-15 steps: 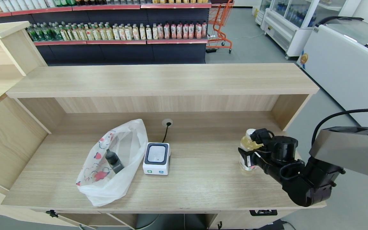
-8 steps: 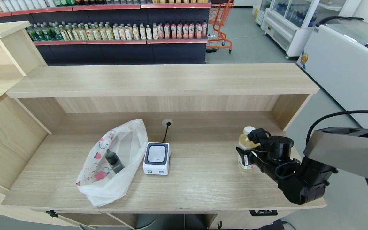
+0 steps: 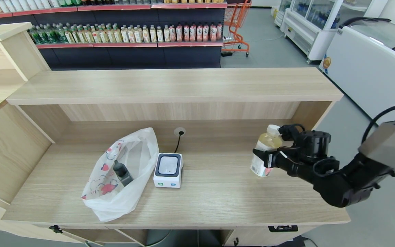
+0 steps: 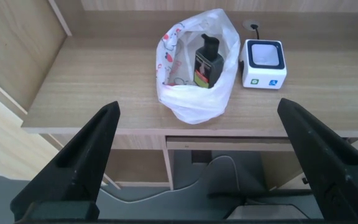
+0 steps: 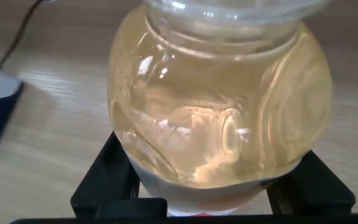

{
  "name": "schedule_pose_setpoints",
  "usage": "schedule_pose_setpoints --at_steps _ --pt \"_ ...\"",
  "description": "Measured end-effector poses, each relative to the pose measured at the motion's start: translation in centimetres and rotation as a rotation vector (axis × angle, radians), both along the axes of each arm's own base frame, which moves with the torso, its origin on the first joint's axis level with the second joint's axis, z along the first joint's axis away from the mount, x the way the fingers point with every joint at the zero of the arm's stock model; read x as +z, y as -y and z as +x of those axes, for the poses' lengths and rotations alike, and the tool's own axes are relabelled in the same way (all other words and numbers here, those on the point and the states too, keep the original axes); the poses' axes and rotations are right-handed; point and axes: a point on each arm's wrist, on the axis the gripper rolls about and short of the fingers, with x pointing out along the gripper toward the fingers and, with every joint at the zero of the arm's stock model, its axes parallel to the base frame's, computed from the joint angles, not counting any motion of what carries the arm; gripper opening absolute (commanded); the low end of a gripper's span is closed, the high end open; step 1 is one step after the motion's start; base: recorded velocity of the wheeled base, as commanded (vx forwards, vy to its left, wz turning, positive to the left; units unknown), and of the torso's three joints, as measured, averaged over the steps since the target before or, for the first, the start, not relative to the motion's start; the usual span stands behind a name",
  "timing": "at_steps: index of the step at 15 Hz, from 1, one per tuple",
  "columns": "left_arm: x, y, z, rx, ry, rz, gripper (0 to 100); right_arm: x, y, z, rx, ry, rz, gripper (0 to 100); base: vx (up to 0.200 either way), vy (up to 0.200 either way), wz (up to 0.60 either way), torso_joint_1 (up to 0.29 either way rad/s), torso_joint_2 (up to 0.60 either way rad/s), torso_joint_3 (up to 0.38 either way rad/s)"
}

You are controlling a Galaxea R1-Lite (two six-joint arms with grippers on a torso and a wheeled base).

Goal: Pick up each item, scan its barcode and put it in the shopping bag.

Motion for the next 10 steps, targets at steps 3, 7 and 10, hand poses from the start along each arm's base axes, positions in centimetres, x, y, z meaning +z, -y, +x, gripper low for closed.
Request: schedule_pose_setpoints --at_steps 3,7,10 --pt "0.0 0.0 0.0 0.0 0.0 0.0 100 6.4 1.3 -3.0 0.301 -0.023 0.175 0 0.0 0.0 0.0 0.0 0.0 0.0" --pt "0.0 0.0 0.0 0.0 0.0 0.0 100 10.9 1.7 -8.0 0.593 0.013 0.24 0 0.0 0.0 0.0 0.0 0.0 0.0" --pt "0.0 0.0 0.0 0.0 0.0 0.0 100 11.7 1.2 -10.8 0.717 0.023 0.248 0 0.0 0.0 0.0 0.0 0.0 0.0"
